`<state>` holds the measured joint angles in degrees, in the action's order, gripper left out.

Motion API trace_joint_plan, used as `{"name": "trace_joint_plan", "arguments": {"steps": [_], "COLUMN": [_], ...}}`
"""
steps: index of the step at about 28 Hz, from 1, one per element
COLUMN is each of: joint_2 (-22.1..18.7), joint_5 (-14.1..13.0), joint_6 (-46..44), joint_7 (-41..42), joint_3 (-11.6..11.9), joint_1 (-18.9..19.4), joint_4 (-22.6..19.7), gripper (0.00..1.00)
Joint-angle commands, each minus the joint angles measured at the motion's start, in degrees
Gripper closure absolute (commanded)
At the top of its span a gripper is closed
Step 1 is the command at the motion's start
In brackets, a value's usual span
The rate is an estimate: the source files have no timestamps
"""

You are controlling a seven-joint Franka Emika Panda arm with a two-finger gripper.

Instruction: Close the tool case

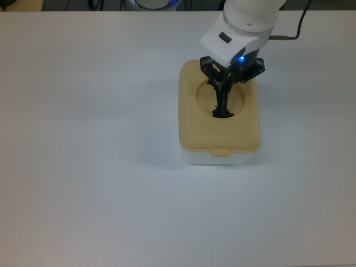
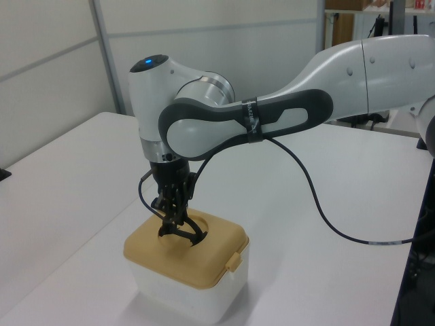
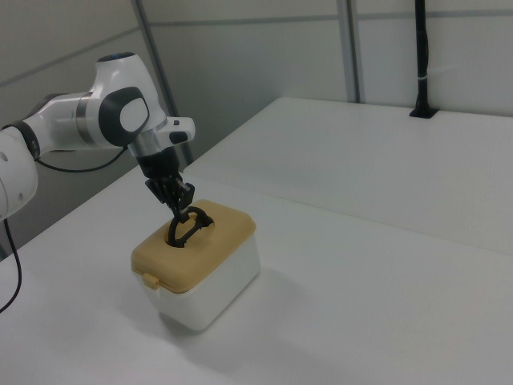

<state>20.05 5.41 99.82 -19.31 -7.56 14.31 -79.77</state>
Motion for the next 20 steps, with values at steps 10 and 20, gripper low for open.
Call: {"name": "trace_joint_plan", "arguments": {"steps": [10,20], "joint_2": [0.87,-2.99], "joint_5": [0.56,0.56], "joint_6": [-0.06,-4.63], "joint_7": [-0.38,0.32], "joint_3": [0.53,0.88], "joint_1": [1.07,0.81], "joint_4": [0.94,0.67], "gripper": [0.00,0.00]}}
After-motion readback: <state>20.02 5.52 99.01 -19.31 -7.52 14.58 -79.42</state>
